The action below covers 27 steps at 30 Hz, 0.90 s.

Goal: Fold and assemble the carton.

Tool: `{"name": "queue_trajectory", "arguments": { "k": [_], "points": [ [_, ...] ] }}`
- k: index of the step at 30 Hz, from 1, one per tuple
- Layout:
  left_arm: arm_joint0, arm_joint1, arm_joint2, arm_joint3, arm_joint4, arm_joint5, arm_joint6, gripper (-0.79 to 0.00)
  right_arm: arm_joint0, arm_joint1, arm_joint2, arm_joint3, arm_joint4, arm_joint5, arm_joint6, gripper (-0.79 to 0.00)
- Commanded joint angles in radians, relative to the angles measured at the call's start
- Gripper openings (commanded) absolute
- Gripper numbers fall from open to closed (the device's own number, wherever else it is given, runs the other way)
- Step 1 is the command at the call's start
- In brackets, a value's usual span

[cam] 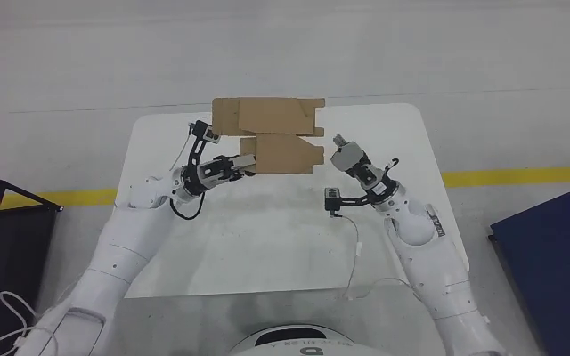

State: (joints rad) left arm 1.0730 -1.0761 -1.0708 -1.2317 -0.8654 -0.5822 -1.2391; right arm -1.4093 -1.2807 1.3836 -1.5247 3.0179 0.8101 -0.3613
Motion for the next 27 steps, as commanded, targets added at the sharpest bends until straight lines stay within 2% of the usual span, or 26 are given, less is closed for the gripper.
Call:
{"name": "queue_trajectory", "arguments": {
  "k": [1, 2, 6, 9, 10, 12, 14, 16, 18, 19, 23, 24, 25, 26, 27],
  "points": [
    [0.014, 0.007, -0.018, -0.009, 0.016, 0.019, -0.018, -0.785, 0.000, 0.008, 0.028, -0.014, 0.002, -0.029, -0.043, -0.308],
    [0.021, 0.009, -0.025, -0.015, 0.015, 0.023, -0.022, -0.785, 0.001, 0.011, 0.037, -0.020, 0.000, -0.042, -0.056, -0.302],
    [0.042, 0.015, -0.044, -0.040, 0.028, 0.038, -0.038, -0.785, 0.014, 0.018, 0.044, -0.033, -0.048, -0.101, -0.101, -0.391],
    [0.051, 0.018, -0.049, -0.052, 0.039, 0.045, -0.044, -0.785, 0.025, 0.019, 0.034, -0.035, -0.079, -0.119, -0.105, -0.379],
    [0.053, 0.018, -0.050, -0.055, 0.042, 0.045, -0.044, -0.785, 0.029, 0.019, 0.030, -0.035, -0.085, -0.120, -0.102, -0.366],
    [0.056, 0.019, -0.050, -0.057, 0.042, 0.046, -0.045, -0.785, 0.036, 0.020, 0.032, -0.036, -0.109, -0.117, -0.078, -0.394],
    [0.058, 0.019, -0.052, -0.055, 0.037, 0.045, -0.044, -0.785, 0.044, 0.020, 0.055, -0.049, -0.189, -0.093, -0.007, -0.409],
    [0.058, 0.019, -0.055, -0.048, 0.032, 0.047, -0.046, -0.785, 0.045, 0.022, 0.094, -0.078, -0.417, -0.063, 0.110, -0.425],
    [0.057, 0.018, -0.058, -0.028, 0.019, 0.055, -0.054, -0.785, 0.035, 0.021, 0.116, -0.109, -0.689, -0.066, 0.277, -0.425],
    [0.054, 0.018, -0.058, -0.021, 0.012, 0.064, -0.063, -0.785, 0.028, 0.020, 0.115, -0.121, -0.824, -0.085, 0.358, -0.468],
    [0.046, 0.015, -0.061, -0.007, 0.001, 0.086, -0.085, -0.785, 0.005, 0.023, 0.085, -0.122, -1.344, -0.239, 0.651, -0.453],
    [0.045, 0.014, -0.063, -0.007, -0.002, 0.090, -0.089, -0.785, 0.002, 0.024, 0.076, -0.108, -1.420, -0.285, 0.703, -0.428],
    [0.045, 0.014, -0.065, -0.005, -0.004, 0.093, -0.092, -0.785, -0.001, 0.023, 0.065, -0.089, -1.453, -0.316, 0.745, -0.354],
    [0.044, 0.013, -0.068, -0.004, -0.005, 0.094, -0.093, -0.785, -0.001, 0.022, 0.063, -0.080, -1.452, -0.324, 0.756, 0.000],
    [0.044, 0.012, -0.071, -0.002, -0.005, 0.092, -0.091, -0.785, -0.001, 0.022, 0.063, -0.080, -1.452, -0.324, 0.756, 0.000]
  ]
}}
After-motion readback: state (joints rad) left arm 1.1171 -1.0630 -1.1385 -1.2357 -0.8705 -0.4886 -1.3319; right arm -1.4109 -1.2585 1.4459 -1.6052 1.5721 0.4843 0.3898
